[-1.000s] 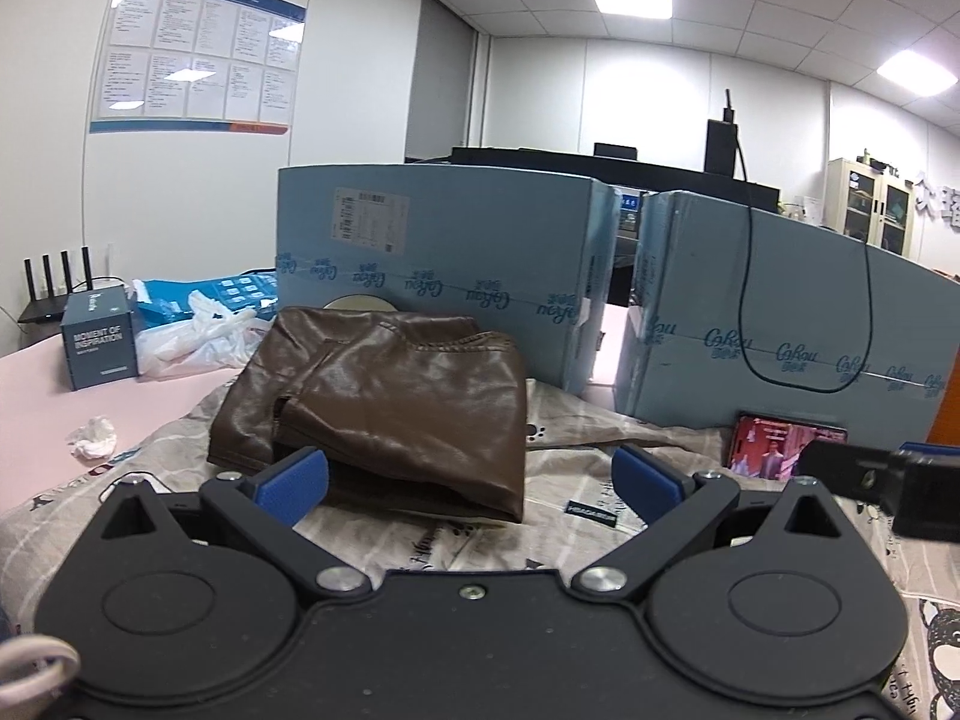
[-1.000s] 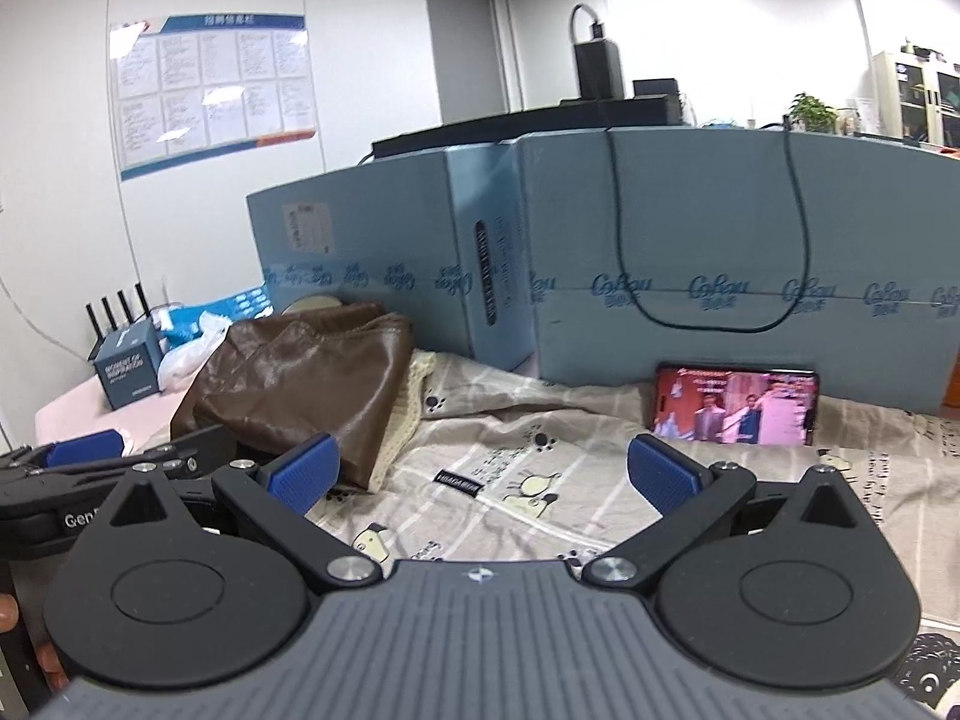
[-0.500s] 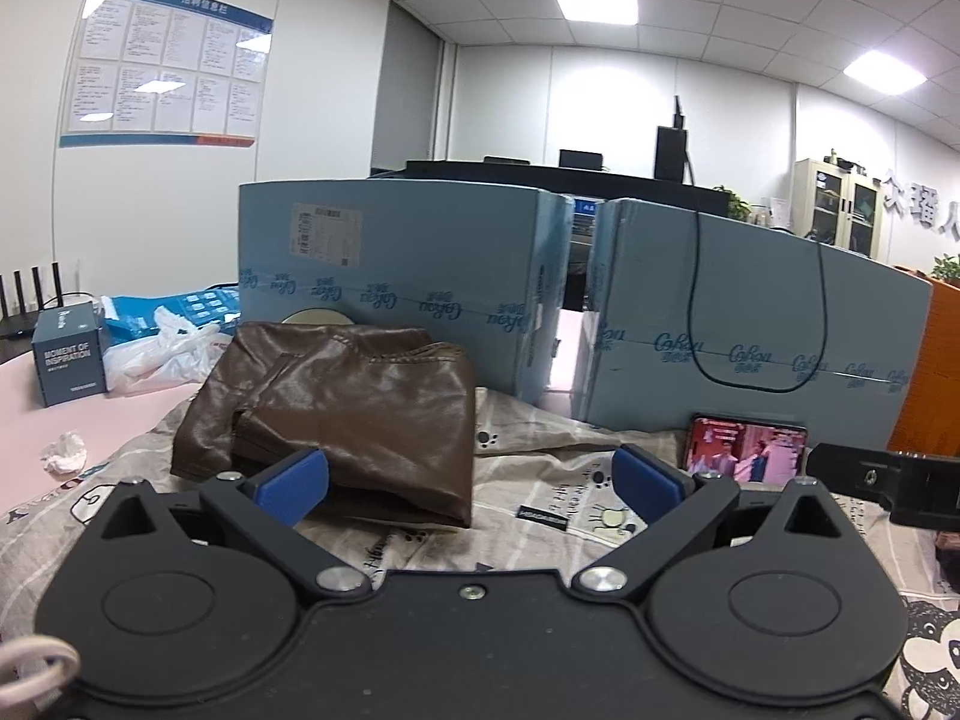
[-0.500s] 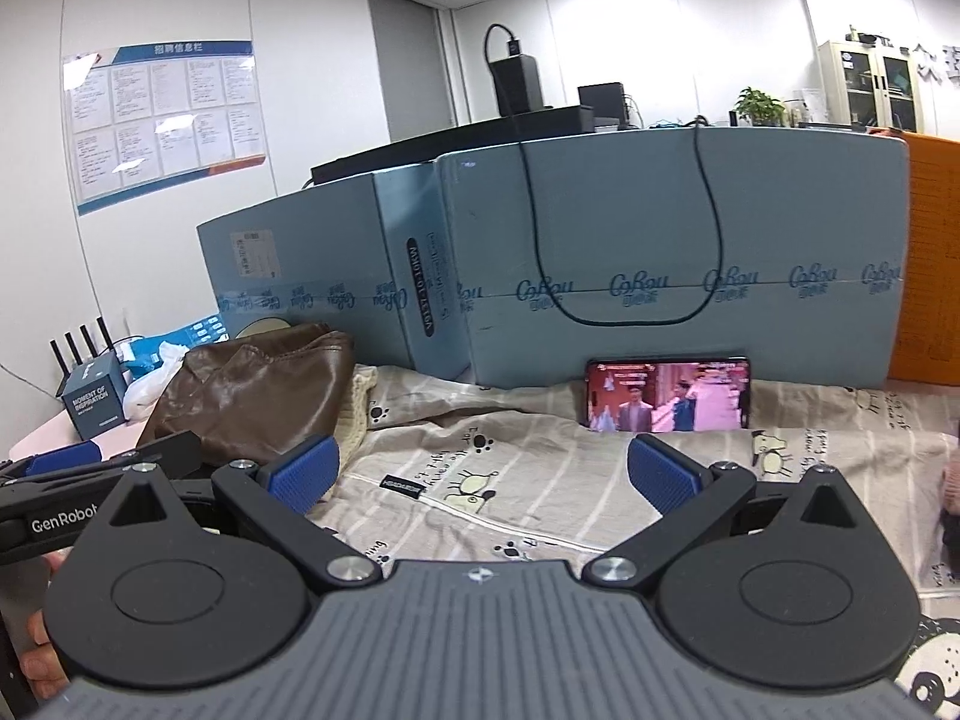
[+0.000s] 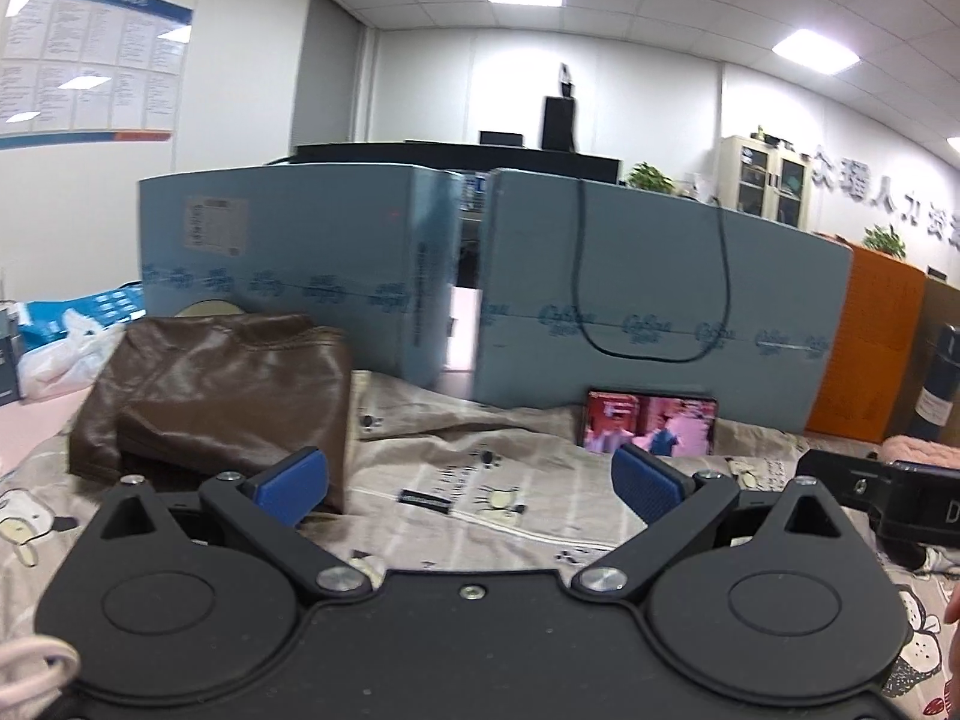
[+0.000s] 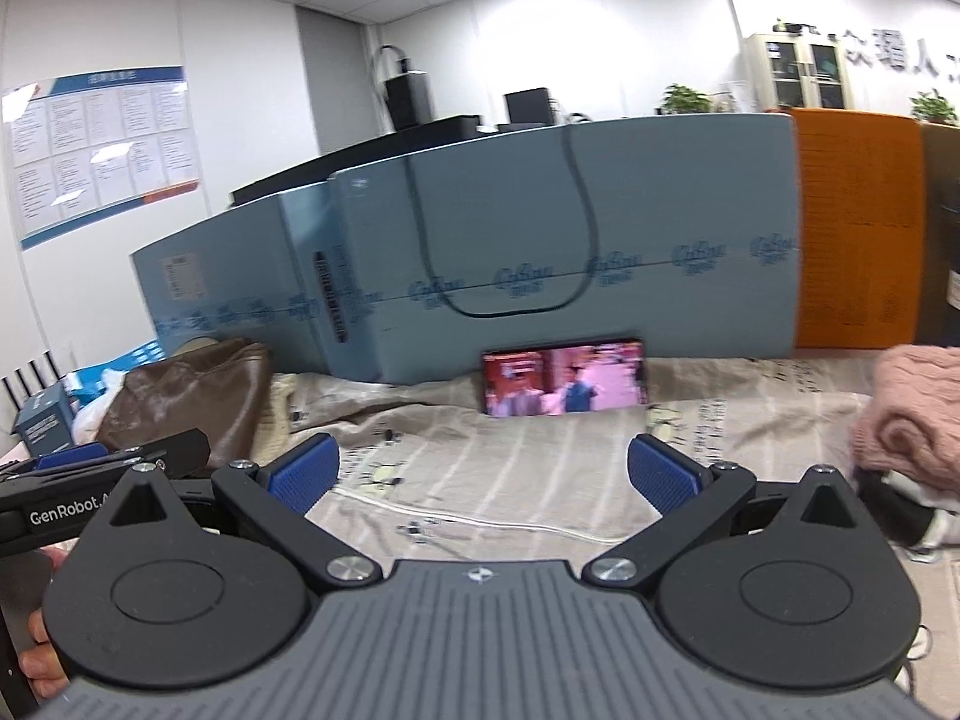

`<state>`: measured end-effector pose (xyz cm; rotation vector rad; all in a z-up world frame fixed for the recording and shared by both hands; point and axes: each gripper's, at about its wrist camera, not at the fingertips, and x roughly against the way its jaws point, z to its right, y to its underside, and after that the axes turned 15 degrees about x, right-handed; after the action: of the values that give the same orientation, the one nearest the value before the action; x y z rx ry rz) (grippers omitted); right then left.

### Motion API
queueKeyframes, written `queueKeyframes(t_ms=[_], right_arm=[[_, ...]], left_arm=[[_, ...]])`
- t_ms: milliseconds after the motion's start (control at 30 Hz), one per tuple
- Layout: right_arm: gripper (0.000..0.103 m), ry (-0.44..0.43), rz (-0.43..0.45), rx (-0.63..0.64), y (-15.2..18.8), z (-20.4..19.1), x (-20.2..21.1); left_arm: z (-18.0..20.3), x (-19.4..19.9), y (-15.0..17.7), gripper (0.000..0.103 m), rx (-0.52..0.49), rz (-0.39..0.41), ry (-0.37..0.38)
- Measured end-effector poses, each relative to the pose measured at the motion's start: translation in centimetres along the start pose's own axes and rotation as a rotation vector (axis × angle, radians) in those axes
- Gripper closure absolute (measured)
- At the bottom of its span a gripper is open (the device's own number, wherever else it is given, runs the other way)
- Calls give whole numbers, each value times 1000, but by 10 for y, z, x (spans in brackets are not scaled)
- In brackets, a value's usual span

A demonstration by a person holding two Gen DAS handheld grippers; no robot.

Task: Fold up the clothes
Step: 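Grasp the pink knit sweater with both grippers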

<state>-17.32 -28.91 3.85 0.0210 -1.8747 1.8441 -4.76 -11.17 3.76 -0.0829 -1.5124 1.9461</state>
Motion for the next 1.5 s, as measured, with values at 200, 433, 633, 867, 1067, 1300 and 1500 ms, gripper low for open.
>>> queueKeyframes(t_ms=[200, 433, 633, 867, 1067, 1300, 1500], right_arm=[[0, 78, 5, -49, 6, 32, 8], [0, 169, -25, -96, 21, 70, 12], [0, 291, -16, -180, 37, 121, 24], [0, 463, -16, -335, 65, 205, 44], [0, 547, 16, -492, 88, 291, 60], [0, 545, 65, -594, 106, 350, 64], [15, 512, 16, -540, 121, 352, 28]], left_arm=[[35, -15, 8, 0, -37, -33, 69], [84, -38, 27, 0, -84, -121, 184], [132, -59, 42, 0, -114, -201, 317], [183, -93, 57, 0, -65, -335, 551], [220, -139, 80, 2, 80, -496, 674], [259, -188, 110, 2, 182, -592, 695], [289, -208, 136, 16, 149, -634, 683]])
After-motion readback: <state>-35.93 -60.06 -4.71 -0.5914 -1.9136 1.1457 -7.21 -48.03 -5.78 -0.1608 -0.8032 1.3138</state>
